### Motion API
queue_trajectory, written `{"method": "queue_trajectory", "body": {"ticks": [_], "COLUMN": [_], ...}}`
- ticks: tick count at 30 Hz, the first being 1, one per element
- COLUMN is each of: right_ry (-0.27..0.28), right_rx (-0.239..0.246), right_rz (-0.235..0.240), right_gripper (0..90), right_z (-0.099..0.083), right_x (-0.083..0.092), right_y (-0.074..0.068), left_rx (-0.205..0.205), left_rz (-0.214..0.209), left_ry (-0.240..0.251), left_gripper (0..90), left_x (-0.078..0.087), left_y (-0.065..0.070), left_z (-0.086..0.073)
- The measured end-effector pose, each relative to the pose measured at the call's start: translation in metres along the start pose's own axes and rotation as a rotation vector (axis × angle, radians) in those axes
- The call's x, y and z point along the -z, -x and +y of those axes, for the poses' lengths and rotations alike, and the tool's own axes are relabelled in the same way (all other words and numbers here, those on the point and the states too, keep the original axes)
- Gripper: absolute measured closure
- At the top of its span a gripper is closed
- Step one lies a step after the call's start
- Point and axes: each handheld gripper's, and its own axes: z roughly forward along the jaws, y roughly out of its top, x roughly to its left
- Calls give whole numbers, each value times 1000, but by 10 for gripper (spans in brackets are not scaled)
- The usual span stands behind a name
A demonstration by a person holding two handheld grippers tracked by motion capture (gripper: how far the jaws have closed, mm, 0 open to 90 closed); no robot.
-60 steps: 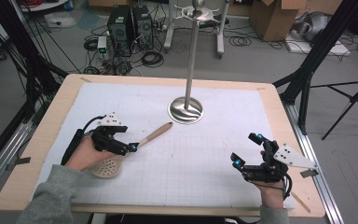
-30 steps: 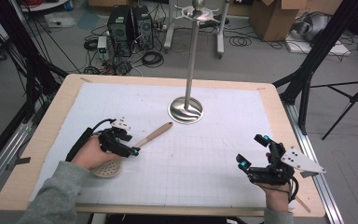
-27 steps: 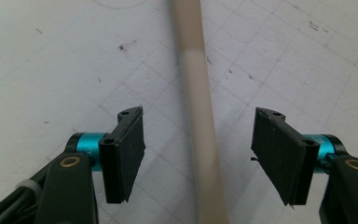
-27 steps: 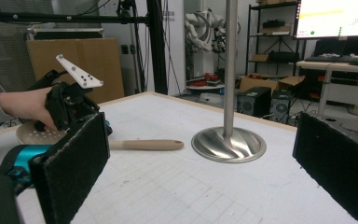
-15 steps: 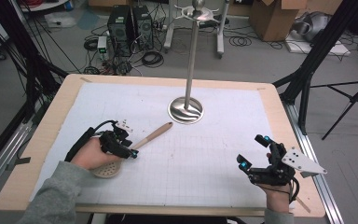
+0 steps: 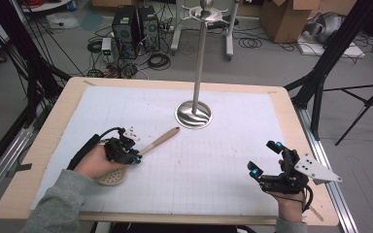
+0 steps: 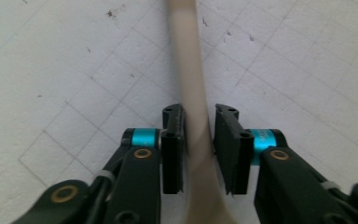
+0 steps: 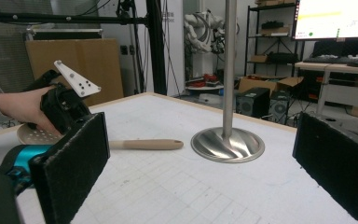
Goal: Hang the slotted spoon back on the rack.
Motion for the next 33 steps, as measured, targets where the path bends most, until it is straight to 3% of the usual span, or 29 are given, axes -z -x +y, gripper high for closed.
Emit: {"method": "queue_trajectory", "body": {"ticks": [9,12,14,22,27,33], "right_ry": [4,3,4,-2,-5,-2], "right_rx": [5,9,6,3,-1,-6], "right_rz": [-1,4,0,13,7,-4], "right_gripper": [26,26,26,26,26,26], "right_z": [0,1,1,-2,-3,-3], "right_x": [-1,-1,0,-2,-1,2], "right_y": [-1,-1,-2,2,5,5], "left_rx": [50,15,16,72,90,116], "left_rz": [-22,-22,-18,-43,-80,-78], "left_ry": [21,9,13,84,183,240], "left_gripper": [767,778,778,779,779,779], "left_x": [0,2,4,18,32,44], "left_y": [-1,-1,-1,-6,-13,-19], "left_z": [-2,-3,-6,-14,-14,-12]}}
